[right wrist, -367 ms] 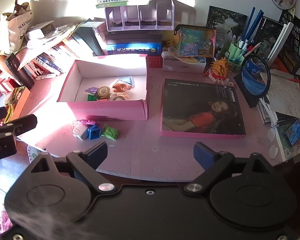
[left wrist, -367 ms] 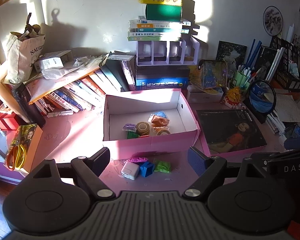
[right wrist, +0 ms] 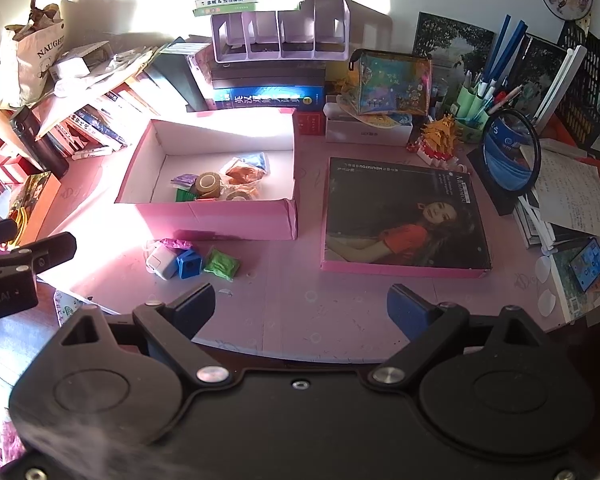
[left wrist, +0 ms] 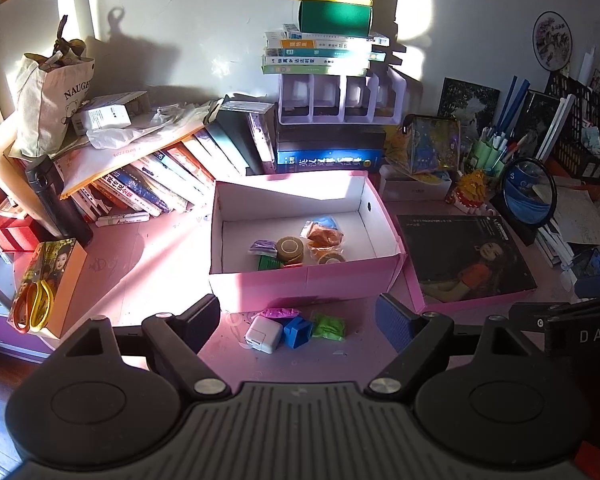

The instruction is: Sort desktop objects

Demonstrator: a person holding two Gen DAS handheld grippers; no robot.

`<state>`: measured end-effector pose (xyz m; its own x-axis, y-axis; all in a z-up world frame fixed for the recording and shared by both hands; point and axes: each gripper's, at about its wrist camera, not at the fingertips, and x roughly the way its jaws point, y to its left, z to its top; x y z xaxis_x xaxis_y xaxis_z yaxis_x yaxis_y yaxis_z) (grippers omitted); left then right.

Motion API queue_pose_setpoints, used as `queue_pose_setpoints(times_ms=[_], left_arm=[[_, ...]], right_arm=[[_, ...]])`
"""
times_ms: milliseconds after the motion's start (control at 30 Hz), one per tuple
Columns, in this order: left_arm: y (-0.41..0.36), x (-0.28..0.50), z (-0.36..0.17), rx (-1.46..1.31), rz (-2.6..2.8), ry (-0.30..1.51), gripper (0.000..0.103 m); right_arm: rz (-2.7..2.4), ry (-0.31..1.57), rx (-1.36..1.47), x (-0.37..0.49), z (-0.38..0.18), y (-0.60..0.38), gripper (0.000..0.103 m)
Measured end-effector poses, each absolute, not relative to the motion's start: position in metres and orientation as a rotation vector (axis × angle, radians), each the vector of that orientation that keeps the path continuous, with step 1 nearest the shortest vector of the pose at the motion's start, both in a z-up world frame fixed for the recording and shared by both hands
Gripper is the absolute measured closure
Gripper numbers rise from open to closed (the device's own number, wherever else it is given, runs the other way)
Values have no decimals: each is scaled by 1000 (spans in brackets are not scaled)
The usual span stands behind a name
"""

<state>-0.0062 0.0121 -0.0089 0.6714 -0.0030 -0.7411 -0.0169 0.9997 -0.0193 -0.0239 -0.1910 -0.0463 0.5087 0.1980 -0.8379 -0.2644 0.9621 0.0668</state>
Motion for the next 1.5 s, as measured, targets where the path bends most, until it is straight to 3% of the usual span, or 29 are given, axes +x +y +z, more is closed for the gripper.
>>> queue_pose_setpoints(times_ms=[1500], left_arm=[[12, -3, -10, -35, 9, 837, 19]], right_arm=[[274, 1015, -76, -23, -44, -200, 10]])
